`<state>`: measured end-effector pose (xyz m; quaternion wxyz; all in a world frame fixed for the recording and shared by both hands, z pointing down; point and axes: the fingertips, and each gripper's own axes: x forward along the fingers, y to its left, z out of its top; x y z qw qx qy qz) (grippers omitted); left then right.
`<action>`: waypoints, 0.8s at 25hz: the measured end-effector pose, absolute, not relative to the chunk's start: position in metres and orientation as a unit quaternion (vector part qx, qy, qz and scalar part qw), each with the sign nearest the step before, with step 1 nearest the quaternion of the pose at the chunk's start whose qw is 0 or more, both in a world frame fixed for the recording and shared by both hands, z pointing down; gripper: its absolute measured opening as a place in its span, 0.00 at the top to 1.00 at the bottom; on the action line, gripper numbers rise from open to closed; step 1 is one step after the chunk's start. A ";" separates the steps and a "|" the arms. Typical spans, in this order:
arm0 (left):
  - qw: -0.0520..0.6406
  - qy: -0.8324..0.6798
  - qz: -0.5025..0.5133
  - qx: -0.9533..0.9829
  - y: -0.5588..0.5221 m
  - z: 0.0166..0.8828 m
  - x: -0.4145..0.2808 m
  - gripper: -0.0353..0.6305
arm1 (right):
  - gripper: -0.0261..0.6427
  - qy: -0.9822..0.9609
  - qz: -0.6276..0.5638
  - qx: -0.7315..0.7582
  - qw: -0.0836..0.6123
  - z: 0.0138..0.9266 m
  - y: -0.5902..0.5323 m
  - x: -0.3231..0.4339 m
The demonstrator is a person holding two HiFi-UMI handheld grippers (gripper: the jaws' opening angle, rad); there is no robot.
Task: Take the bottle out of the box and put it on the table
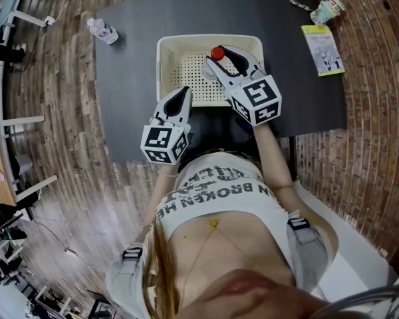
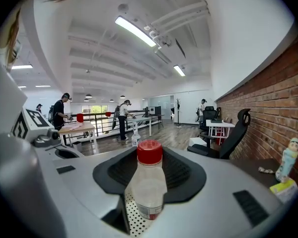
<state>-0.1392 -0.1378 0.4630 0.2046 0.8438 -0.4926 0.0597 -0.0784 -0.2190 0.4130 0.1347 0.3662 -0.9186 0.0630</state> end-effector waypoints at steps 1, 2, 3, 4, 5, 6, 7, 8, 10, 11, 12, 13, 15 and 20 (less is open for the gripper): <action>0.205 -0.493 0.060 0.844 -0.137 0.464 -0.139 0.94 | 0.73 -0.920 0.059 0.365 0.132 0.405 -0.218 -0.078; 0.205 -0.492 0.061 0.844 -0.137 0.464 -0.139 0.94 | 0.73 -0.920 0.056 0.364 0.130 0.397 -0.218 -0.078; 0.206 -0.492 0.061 0.844 -0.136 0.464 -0.138 0.94 | 0.73 -0.921 0.052 0.363 0.128 0.389 -0.217 -0.078; 0.206 -0.492 0.061 0.844 -0.135 0.464 -0.138 0.94 | 0.73 -0.922 0.049 0.362 0.126 0.381 -0.216 -0.078; 0.205 -0.492 0.061 0.844 -0.134 0.463 -0.137 0.94 | 0.73 -0.923 0.045 0.360 0.125 0.375 -0.215 -0.078; 0.205 -0.491 0.061 0.844 -0.134 0.463 -0.137 0.94 | 0.73 -0.924 0.043 0.359 0.124 0.369 -0.214 -0.078; 0.204 -0.491 0.061 0.844 -0.133 0.463 -0.136 0.94 | 0.73 -0.925 0.040 0.357 0.123 0.364 -0.213 -0.078; 0.204 -0.491 0.061 0.845 -0.132 0.463 -0.136 0.94 | 0.73 -0.926 0.038 0.356 0.122 0.360 -0.211 -0.078; 0.203 -0.491 0.061 0.845 -0.131 0.463 -0.135 0.94 | 0.73 -0.927 0.035 0.354 0.119 0.354 -0.209 -0.079; 0.202 -0.492 0.060 0.845 -0.131 0.462 -0.135 0.94 | 0.73 -0.928 0.033 0.353 0.119 0.352 -0.207 -0.079; 0.201 -0.492 0.060 0.845 -0.131 0.462 -0.135 0.94 | 0.73 -0.928 0.032 0.352 0.118 0.349 -0.206 -0.079; 0.200 -0.491 0.061 0.845 -0.130 0.461 -0.134 0.94 | 0.73 -0.929 0.031 0.350 0.117 0.348 -0.205 -0.080; 0.198 -0.491 0.061 0.847 -0.129 0.459 -0.134 0.94 | 0.73 -0.930 0.030 0.348 0.117 0.345 -0.203 -0.081; 0.197 -0.488 0.060 0.848 -0.127 0.458 -0.132 0.94 | 0.73 -0.930 0.028 0.347 0.119 0.342 -0.200 -0.082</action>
